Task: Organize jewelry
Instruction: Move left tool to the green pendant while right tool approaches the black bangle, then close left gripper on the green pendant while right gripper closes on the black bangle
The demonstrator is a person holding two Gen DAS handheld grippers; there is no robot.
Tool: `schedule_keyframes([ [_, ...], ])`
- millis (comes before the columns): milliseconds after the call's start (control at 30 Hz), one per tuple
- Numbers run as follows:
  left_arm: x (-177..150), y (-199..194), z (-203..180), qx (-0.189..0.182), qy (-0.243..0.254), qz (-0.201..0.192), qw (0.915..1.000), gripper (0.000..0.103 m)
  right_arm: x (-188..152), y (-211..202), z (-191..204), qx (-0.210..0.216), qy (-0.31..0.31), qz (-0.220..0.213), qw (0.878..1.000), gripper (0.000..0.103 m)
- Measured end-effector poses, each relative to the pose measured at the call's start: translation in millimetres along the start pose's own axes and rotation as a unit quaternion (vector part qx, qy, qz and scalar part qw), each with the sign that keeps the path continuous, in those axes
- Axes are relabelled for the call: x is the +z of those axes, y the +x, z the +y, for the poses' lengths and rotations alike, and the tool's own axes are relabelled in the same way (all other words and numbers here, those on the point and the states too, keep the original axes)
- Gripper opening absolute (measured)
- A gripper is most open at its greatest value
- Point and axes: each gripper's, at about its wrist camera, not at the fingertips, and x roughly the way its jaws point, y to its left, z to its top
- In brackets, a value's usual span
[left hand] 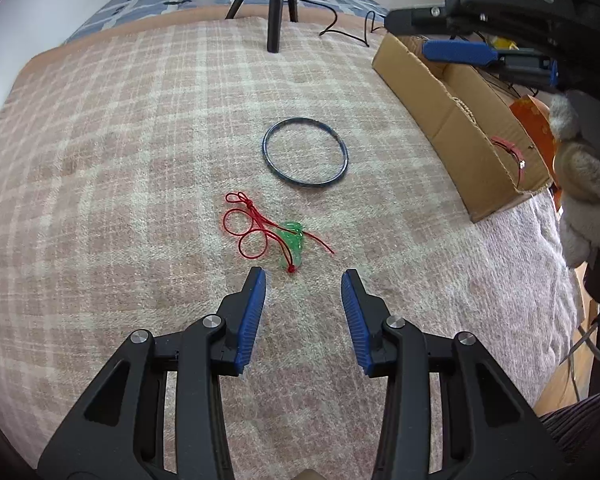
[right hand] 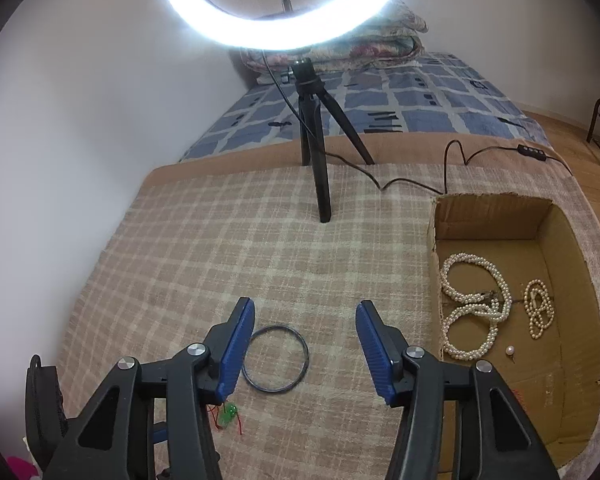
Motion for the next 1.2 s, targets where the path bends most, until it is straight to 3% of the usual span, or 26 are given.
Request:
schedule_keyframes([
  [367, 4, 17, 3, -0.006, -0.015, 0.009, 0.9998, 0.04, -7, 49, 8, 0.025, -0.003, 0.06, 0.998, 0.047],
  [833, 8, 31, 6, 0.003, -0.018, 0.011, 0.9998, 0.04, -19, 94, 5, -0.003, -0.019, 0.105, 0.994, 0.036],
  [1200, 14, 45, 11, 0.016, -0.015, 0.007, 0.9997, 0.025, -32, 105, 8, -0.021, -0.037, 0.116, 0.992, 0.033],
])
